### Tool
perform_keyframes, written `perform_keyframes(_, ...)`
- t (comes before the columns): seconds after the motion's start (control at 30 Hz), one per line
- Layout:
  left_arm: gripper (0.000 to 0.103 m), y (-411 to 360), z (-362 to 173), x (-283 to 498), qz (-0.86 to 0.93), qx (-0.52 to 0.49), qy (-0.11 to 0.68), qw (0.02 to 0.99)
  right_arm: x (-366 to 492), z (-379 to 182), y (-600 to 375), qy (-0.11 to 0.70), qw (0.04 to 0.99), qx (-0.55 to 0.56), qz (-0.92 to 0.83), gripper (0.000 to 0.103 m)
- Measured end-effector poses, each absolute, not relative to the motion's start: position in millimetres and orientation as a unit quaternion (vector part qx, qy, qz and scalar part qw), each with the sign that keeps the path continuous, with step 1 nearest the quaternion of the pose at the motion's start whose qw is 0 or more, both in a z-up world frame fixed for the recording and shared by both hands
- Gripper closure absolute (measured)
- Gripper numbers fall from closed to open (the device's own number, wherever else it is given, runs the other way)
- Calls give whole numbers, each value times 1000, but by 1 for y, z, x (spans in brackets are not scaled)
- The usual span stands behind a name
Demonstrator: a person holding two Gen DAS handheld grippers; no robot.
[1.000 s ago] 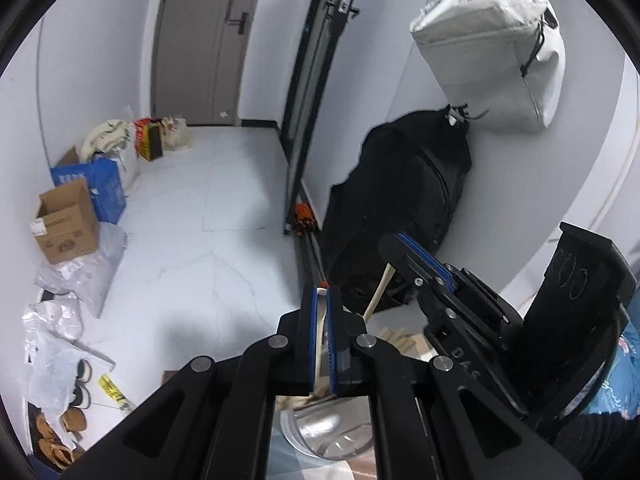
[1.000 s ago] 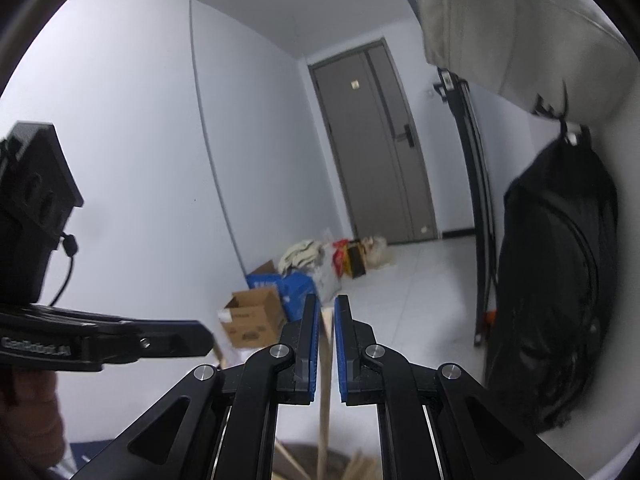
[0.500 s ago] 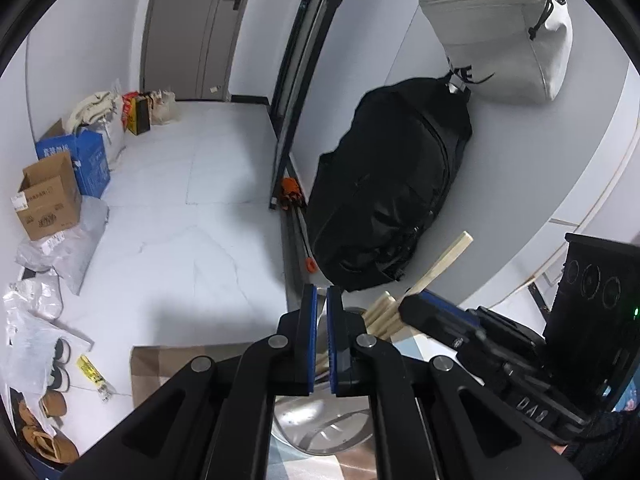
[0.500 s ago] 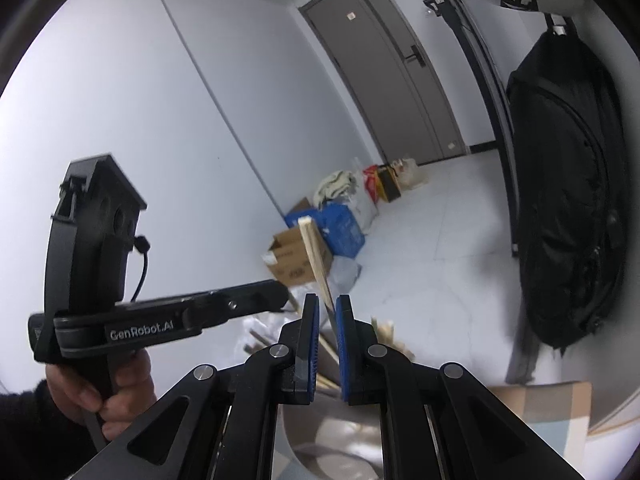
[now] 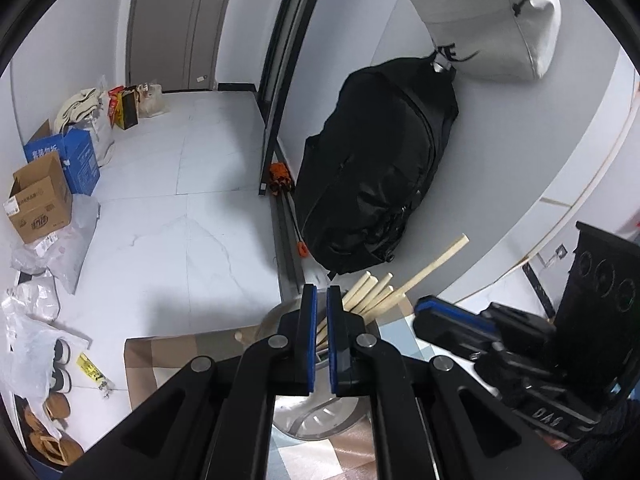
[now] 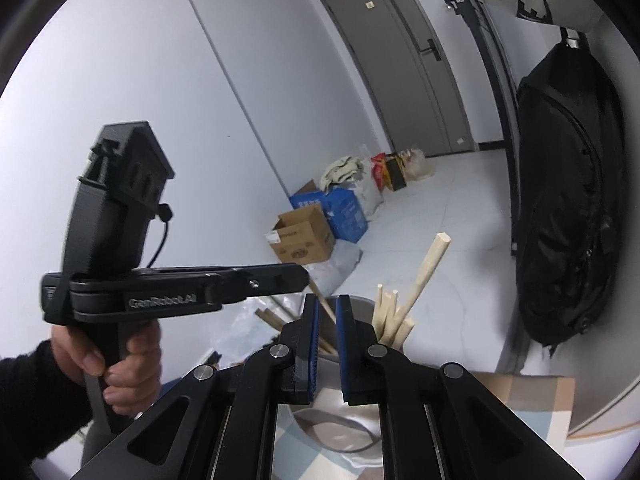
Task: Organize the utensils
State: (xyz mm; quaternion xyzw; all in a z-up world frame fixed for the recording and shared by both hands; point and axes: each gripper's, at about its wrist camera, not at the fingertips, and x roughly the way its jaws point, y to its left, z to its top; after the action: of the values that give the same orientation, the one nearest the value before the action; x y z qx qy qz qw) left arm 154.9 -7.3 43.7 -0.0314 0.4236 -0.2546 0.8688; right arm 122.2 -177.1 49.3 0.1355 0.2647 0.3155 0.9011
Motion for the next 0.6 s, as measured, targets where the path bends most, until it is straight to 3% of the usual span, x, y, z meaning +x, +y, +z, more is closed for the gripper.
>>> perform_keyframes(0.07, 103, -8, 41, 156, -250, -23, 431, 866, 116, 51, -183, 258, 903, 141, 313, 94)
perform_keyframes(0.23, 101, -8, 35, 153, -240, -10, 450, 860, 102, 52, -197, 255, 907, 153, 299, 78)
perform_keyframes(0.3, 94, -6, 39, 148, -239, -9, 447, 862, 96, 52, -202, 253, 910, 150, 291, 65)
perform_keyframes(0.37, 76, -4, 47, 142, -237, -7, 436, 868, 91, 52, -207, 250, 914, 151, 282, 59)
perform_keyframes(0.43, 67, -1, 55, 134, -231, -9, 418, 878, 88, 54, -212, 246, 917, 156, 273, 55)
perform_keyframes(0.5, 67, 0, 61, 129, -225, -11, 406, 886, 84, 57, -216, 238, 920, 160, 267, 47)
perform_keyframes(0.6, 60, 9, 71, 115, -196, -20, 384, 902, 76, 62, -222, 230, 923, 165, 260, 44)
